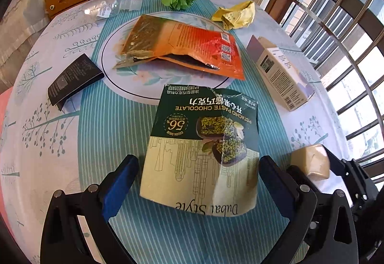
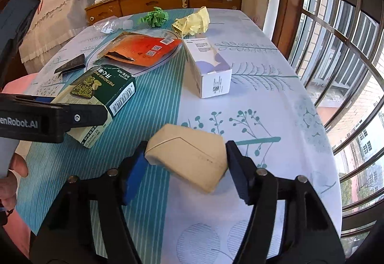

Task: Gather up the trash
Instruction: 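Grasp the green chocolate box with the left gripper while the right gripper grasps the beige block, then carry the chocolate box and beige block in both grippers down over the bin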

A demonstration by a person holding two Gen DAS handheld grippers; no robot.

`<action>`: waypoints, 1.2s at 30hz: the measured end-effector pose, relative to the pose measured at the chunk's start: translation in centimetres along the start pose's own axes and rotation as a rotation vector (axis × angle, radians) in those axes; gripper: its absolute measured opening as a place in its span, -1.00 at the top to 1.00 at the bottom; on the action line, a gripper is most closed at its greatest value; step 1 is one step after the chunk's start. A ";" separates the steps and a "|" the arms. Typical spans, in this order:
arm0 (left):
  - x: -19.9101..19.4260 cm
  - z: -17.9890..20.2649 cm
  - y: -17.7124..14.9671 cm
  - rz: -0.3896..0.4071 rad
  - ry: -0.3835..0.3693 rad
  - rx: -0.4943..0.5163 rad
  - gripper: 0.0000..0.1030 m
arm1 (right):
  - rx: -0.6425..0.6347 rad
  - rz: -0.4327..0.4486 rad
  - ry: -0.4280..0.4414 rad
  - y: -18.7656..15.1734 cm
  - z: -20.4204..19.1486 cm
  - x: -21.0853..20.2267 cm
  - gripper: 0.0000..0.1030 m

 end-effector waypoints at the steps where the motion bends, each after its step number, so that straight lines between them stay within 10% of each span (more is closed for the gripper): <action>1: 0.3 0.1 0.1 0.004 0.018 0.003 -0.96 | 0.004 0.003 0.002 -0.1 0.0 -0.1 -0.15; 8: 1.4 1.2 0.2 0.016 0.138 0.047 -0.95 | 0.032 0.019 0.032 -0.2 0.4 -0.4 -0.15; 19: 0.0 1.0 0.4 0.051 0.111 0.026 -0.29 | 0.088 0.039 0.094 -0.5 1.3 -1.0 -0.14; 36: -13.5 -1.4 -11.4 0.116 0.050 0.070 -0.28 | 0.064 0.119 0.174 -5.9 -1.6 -10.7 -0.14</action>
Point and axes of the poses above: each gripper's, at about its wrist camera, not at the fingertips, and x roughly the way its jaws point, z to its right, y to its top, the point moved 3 cm from there along x, roughly the way its jaws point, and after that the axes turned 3 degrees about -y, right-handed, at the moved point
